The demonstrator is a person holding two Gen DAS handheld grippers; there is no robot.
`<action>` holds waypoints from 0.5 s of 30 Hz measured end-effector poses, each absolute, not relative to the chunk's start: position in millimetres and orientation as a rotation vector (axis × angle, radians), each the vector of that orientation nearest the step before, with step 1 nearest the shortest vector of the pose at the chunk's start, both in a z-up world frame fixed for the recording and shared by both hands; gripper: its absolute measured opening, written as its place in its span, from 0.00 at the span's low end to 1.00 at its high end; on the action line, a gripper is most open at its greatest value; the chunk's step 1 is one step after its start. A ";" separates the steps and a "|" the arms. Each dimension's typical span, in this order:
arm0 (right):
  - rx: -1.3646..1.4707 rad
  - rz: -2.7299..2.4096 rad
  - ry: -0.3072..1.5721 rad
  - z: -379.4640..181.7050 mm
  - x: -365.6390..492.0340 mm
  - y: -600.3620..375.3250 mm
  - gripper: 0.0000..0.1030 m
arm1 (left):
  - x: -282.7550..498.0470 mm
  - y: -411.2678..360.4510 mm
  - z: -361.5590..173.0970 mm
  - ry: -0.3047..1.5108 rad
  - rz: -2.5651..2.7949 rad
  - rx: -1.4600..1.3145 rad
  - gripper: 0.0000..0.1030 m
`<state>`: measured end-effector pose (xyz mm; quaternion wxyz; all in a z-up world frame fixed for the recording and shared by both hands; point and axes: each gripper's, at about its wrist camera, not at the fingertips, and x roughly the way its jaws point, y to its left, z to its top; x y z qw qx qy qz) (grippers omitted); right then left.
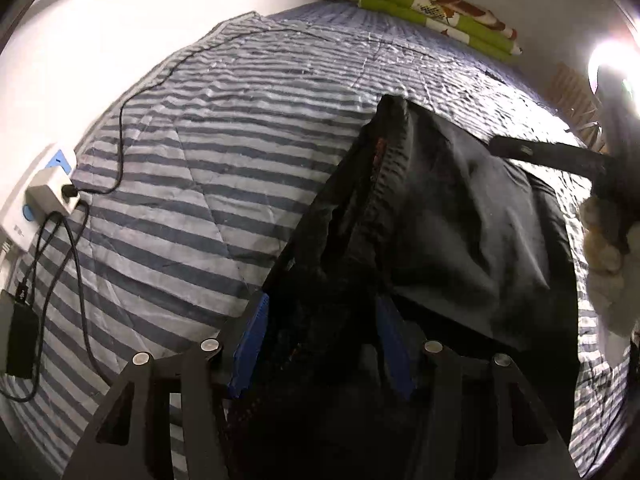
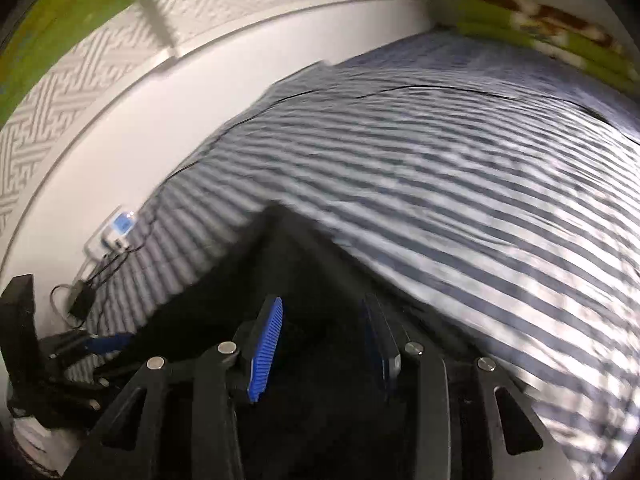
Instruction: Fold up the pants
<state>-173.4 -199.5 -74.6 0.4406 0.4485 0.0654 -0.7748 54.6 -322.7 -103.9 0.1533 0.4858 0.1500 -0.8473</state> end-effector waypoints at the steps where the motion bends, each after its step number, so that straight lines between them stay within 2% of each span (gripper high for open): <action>1: 1.122 -1.903 0.188 -78.8 -171.7 -213.8 0.35 | 54.7 -322.3 -104.2 0.430 -2.431 1.396 0.56; 6: 1.193 -1.938 0.218 -101.7 -190.3 -251.8 0.37 | 55.6 -324.3 -106.7 0.421 -2.444 1.413 0.57; 11: 1.205 -1.912 0.097 -67.8 -186.4 -195.9 0.38 | 58.0 -320.2 -100.8 0.389 -2.455 1.396 0.57; 15: 1.286 -1.912 0.187 -69.4 -176.5 -143.5 0.39 | 59.2 -319.8 -102.6 0.390 -2.450 1.414 0.57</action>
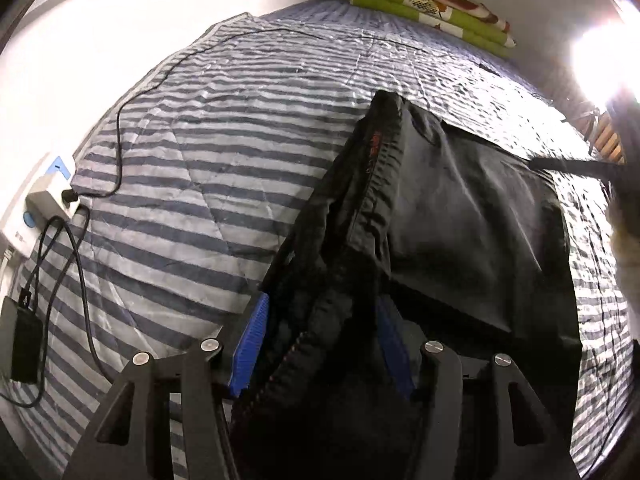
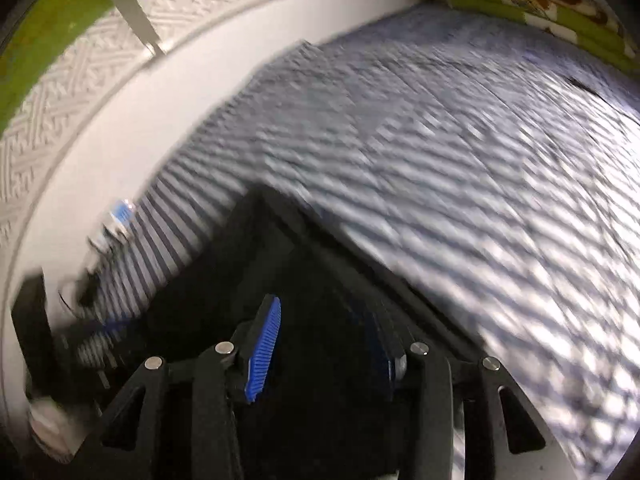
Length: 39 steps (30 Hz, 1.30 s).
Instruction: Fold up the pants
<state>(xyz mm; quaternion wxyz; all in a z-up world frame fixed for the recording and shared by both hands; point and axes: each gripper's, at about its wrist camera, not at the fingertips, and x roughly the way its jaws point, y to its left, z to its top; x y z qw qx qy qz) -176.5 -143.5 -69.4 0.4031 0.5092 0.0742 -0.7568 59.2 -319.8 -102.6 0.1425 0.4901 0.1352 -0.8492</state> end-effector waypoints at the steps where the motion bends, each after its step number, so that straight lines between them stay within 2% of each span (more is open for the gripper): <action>1: 1.319 -1.938 0.240 -76.3 -175.5 -130.7 0.39 | 59.3 -319.3 -104.1 0.381 -2.446 1.422 0.57; 6: 1.399 -2.133 0.344 -93.0 -172.5 -68.1 0.39 | 61.6 -313.5 -102.4 0.315 -2.432 1.417 0.57; 10: 1.355 -2.127 0.087 -77.2 -169.3 -41.0 0.40 | 70.0 -297.2 -80.4 0.287 -2.508 1.339 0.56; 11: 1.338 -2.128 0.031 -74.6 -170.1 -39.8 0.48 | 72.2 -290.6 -74.2 0.289 -2.539 1.318 0.56; 13: 1.342 -2.088 -0.087 -77.6 -175.2 -45.5 0.56 | 72.9 -275.8 -65.2 0.324 -2.622 1.308 0.57; 14: 1.354 -2.078 -0.124 -81.5 -178.2 -48.0 0.57 | 71.3 -267.5 -62.3 0.304 -2.642 1.309 0.57; 18: 1.422 -2.043 -0.233 -105.0 -188.8 -63.0 0.57 | 62.2 -236.6 -53.5 0.194 -2.714 1.315 0.57; 20: 1.387 -2.043 -0.299 -107.2 -189.6 -65.5 0.66 | 62.4 -228.2 -48.7 0.051 -2.674 1.284 0.57; 21: 1.389 -2.025 -0.320 -109.1 -189.8 -68.2 0.67 | 65.7 -231.6 -46.5 -0.052 -2.614 1.249 0.57; 23: 1.383 -1.991 -0.353 -109.5 -191.0 -69.7 0.67 | 72.8 -251.9 -43.8 0.016 -2.588 1.221 0.57; 25: 1.385 -1.946 -0.431 -111.9 -192.8 -64.6 0.67 | 77.6 -288.1 -48.1 0.265 -2.571 1.250 0.57; 27: 1.378 -1.929 -0.489 -115.6 -195.1 -63.1 0.67 | 79.3 -305.8 -61.2 0.220 -2.458 1.288 0.58; 29: 1.348 -1.964 -0.397 -111.7 -190.5 -70.8 0.67 | 79.9 -319.8 -80.4 0.086 -2.268 1.329 0.56; 31: 1.325 -2.013 -0.230 -105.9 -182.3 -84.4 0.62 | 84.0 -331.4 -83.3 0.125 -2.237 1.325 0.56; 33: 1.317 -2.033 -0.153 -103.1 -178.4 -90.0 0.54 | 89.4 -331.6 -66.5 0.186 -2.289 1.233 0.56; 34: 1.315 -2.036 -0.147 -103.1 -177.7 -90.3 0.47 | 88.3 -329.2 -60.7 0.205 -2.318 1.211 0.56; 36: 1.319 -2.036 -0.162 -104.5 -178.7 -89.9 0.43 | 77.9 -316.1 -48.6 0.326 -2.452 1.186 0.56; 38: 1.325 -2.041 -0.179 -106.2 -179.6 -89.4 0.32 | 60.0 -292.9 -46.0 0.470 -2.598 1.234 0.56; 39: 1.329 -2.042 -0.183 -106.2 -181.2 -89.1 0.30 | 52.5 -281.9 -47.3 0.503 -2.645 1.261 0.56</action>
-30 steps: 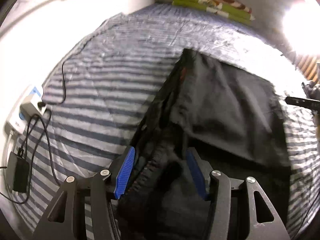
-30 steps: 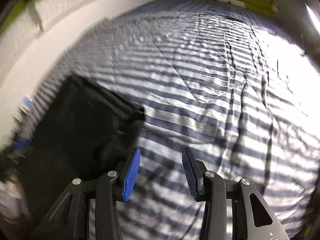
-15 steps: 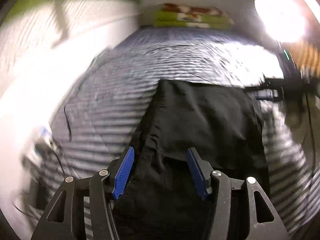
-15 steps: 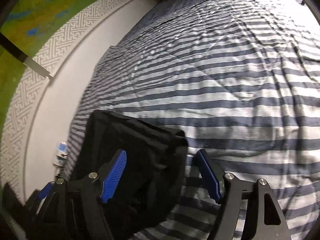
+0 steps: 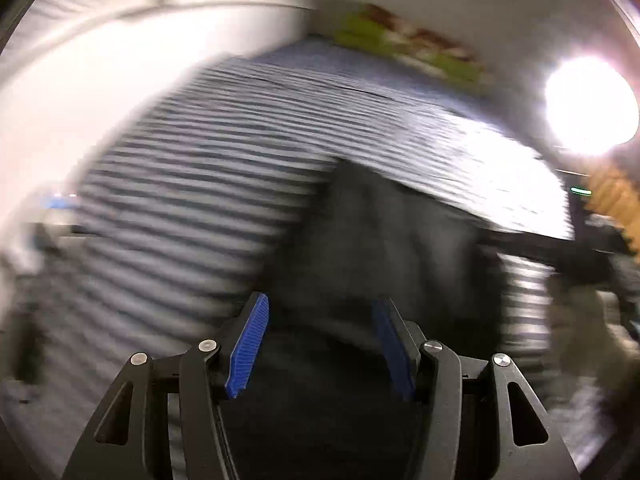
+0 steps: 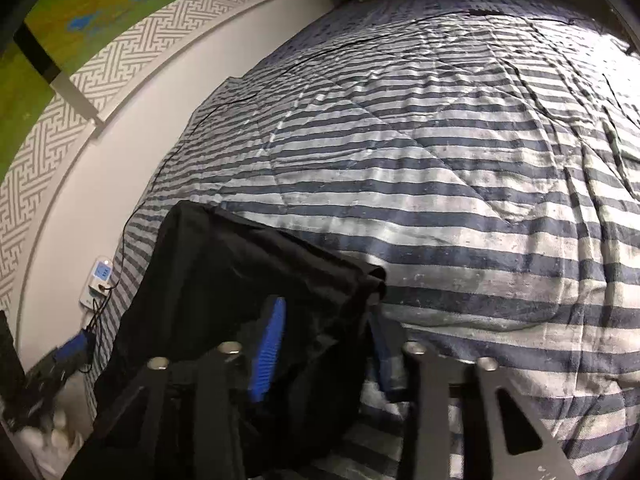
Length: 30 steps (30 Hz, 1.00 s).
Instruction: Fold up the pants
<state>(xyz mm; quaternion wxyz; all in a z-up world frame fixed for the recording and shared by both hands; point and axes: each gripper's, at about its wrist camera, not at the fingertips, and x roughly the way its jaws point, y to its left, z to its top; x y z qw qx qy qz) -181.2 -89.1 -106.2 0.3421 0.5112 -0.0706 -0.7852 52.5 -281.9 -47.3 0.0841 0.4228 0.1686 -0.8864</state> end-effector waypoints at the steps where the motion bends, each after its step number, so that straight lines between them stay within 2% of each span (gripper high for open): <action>1: 1.332 -2.033 -0.190 -107.4 -182.7 -86.1 0.24 | 44.1 -269.4 -49.9 0.519 -2.684 1.295 0.56; 5: 1.347 -2.009 -0.243 -105.3 -187.5 -81.2 0.17 | 15.2 -212.2 -68.4 0.453 -2.795 1.437 0.56; 9: 1.341 -1.985 -0.307 -103.6 -188.0 -72.7 0.11 | 1.1 -171.1 -103.2 0.202 -2.715 1.610 0.56; 10: 1.336 -1.983 -0.316 -102.1 -186.8 -71.4 0.09 | 0.8 -168.1 -103.8 0.196 -2.717 1.599 0.56; 15: 1.272 -1.998 -0.333 -84.7 -178.7 -67.0 0.07 | 11.9 -189.6 -89.9 0.470 -2.772 1.560 0.56; 21: 1.135 -2.014 -0.296 -37.0 -148.3 -71.4 0.06 | 36.2 -247.0 -73.7 0.619 -2.684 1.401 0.56; 26: 0.983 -1.994 -0.162 8.6 -101.3 -91.9 0.06 | 70.1 -313.9 -74.8 0.755 -2.519 1.273 0.56; 30: 0.882 -1.936 -0.052 28.4 -54.4 -104.5 0.06 | 86.6 -358.7 -102.7 0.795 -2.339 1.359 0.56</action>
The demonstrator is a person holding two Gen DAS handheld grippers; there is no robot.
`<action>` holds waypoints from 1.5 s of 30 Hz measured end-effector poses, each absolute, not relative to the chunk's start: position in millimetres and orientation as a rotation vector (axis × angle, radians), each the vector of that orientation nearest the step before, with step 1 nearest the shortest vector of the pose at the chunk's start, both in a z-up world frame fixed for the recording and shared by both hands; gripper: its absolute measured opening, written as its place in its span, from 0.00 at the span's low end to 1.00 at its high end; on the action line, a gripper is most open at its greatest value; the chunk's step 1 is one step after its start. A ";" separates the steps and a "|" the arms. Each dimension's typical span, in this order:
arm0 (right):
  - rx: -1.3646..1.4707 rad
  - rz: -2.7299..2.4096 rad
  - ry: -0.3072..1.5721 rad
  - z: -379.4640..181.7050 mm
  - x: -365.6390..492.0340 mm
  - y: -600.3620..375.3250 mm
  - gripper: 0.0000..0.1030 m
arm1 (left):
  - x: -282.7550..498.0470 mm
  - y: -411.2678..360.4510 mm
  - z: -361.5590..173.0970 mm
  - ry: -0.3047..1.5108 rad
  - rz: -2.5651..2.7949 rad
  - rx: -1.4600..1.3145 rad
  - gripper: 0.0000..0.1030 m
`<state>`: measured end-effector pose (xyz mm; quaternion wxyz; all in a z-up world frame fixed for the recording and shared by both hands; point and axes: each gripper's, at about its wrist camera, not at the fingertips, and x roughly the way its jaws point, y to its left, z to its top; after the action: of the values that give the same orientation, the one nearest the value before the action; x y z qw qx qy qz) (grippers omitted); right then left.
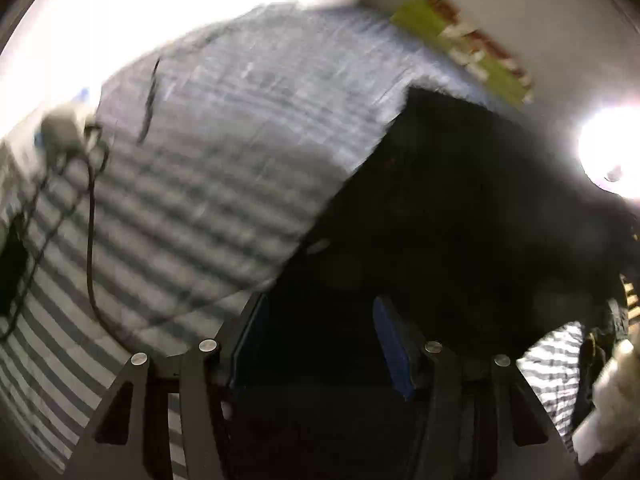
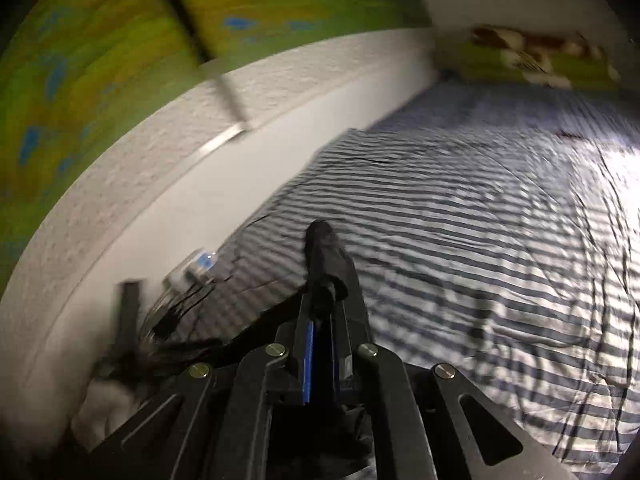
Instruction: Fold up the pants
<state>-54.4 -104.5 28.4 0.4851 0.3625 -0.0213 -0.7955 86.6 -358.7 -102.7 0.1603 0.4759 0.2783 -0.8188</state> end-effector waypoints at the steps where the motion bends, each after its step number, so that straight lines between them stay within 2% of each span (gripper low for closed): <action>1: 0.861 -1.921 -0.023 31.3 -42.2 -105.9 0.06 | 89.9 -364.5 -107.8 0.808 -2.312 1.365 0.56; 7: 0.784 -1.809 0.204 24.7 45.8 -108.2 0.06 | 112.9 -386.6 -80.1 0.864 -2.322 1.176 0.56; 10: 0.771 -1.744 0.325 5.3 91.3 -109.0 0.06 | 131.6 -404.3 -70.8 0.942 -2.308 1.092 0.56; 13: 0.789 -1.682 0.419 -22.8 123.0 -109.7 0.06 | 153.3 -414.2 -63.1 0.933 -2.282 1.040 0.56; 17: 0.821 -1.651 0.444 -42.8 137.1 -107.0 0.06 | 184.3 -422.1 -47.7 0.858 -2.270 0.956 0.56; 22: 0.766 -1.629 0.546 -42.7 148.3 -104.0 0.06 | 210.5 -434.0 -35.8 0.909 -2.314 0.851 0.56; 29: 0.720 -1.541 0.766 -60.8 168.0 -94.6 0.06 | 168.5 -371.1 -26.2 0.753 -2.546 0.992 0.56; 33: 0.720 -1.531 0.812 -65.1 170.0 -92.9 0.06 | 135.6 -341.7 -55.1 0.681 -2.516 1.214 0.56; 36: 0.737 -1.518 0.857 -58.3 170.8 -85.4 0.10 | 127.7 -334.5 -81.2 0.592 -2.417 1.358 0.57; 38: 0.749 -1.494 0.831 -48.1 167.3 -74.4 0.10 | 132.2 -335.0 -85.5 0.595 -2.413 1.370 0.59; 40: 0.780 -1.489 0.726 -32.6 154.7 -63.8 0.10 | 141.7 -337.0 -74.7 0.582 -2.422 1.301 0.58; 45: 0.881 -1.604 0.363 -9.9 98.7 -53.9 0.24 | 142.9 -342.5 -31.2 0.631 -2.519 1.061 0.57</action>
<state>98.7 -53.9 -9.9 0.5955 0.3794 0.1564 -0.6907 142.9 -342.5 -31.2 0.1674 0.3730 0.2219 -0.8852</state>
